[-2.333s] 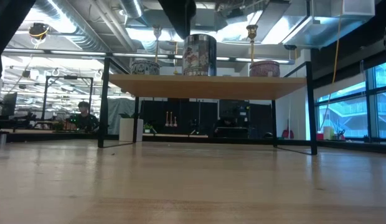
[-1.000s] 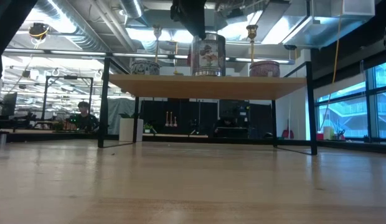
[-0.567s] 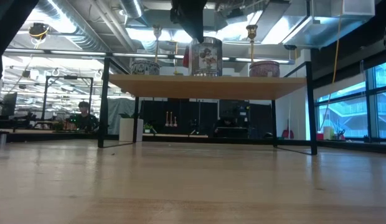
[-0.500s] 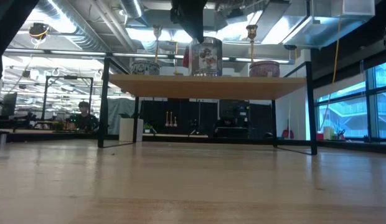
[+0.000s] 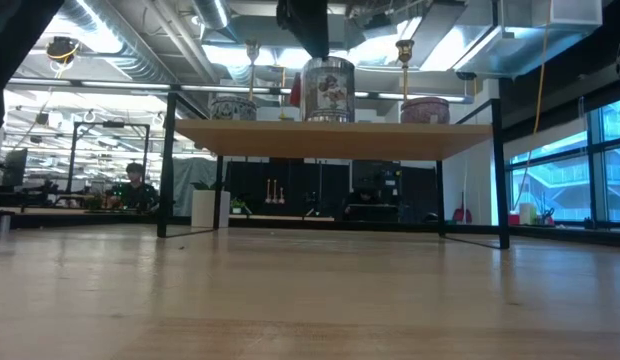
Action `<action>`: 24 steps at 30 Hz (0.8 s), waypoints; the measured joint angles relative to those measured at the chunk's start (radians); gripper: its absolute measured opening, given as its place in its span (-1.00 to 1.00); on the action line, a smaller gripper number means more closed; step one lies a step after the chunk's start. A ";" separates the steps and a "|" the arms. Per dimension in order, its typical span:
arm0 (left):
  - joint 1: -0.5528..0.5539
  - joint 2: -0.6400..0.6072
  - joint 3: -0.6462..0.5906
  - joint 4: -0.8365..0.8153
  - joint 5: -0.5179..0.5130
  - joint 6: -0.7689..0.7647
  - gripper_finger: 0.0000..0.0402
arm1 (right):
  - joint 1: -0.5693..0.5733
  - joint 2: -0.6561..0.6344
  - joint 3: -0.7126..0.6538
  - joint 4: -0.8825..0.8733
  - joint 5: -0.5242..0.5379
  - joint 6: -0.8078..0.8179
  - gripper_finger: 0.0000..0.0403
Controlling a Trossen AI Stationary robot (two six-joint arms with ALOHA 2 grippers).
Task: Pick & Place candle stick holders
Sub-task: Put the black candle holder on the shelf
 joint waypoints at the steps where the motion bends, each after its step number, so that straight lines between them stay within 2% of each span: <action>1: 0.000 0.000 0.000 0.000 -0.008 0.000 -0.29 | 0.000 0.000 0.000 0.000 0.000 0.000 -1.00; 12: -0.008 -0.009 0.001 0.008 -0.041 0.003 0.02 | 0.000 0.000 0.000 0.000 0.000 0.000 -1.00; 19: -0.026 -0.021 0.007 0.017 -0.070 0.010 0.07 | 0.000 0.000 0.000 0.000 0.000 0.000 -1.00; 24: -0.061 -0.021 0.065 0.032 -0.071 0.017 0.07 | 0.000 0.000 0.000 -0.001 0.000 0.000 -1.00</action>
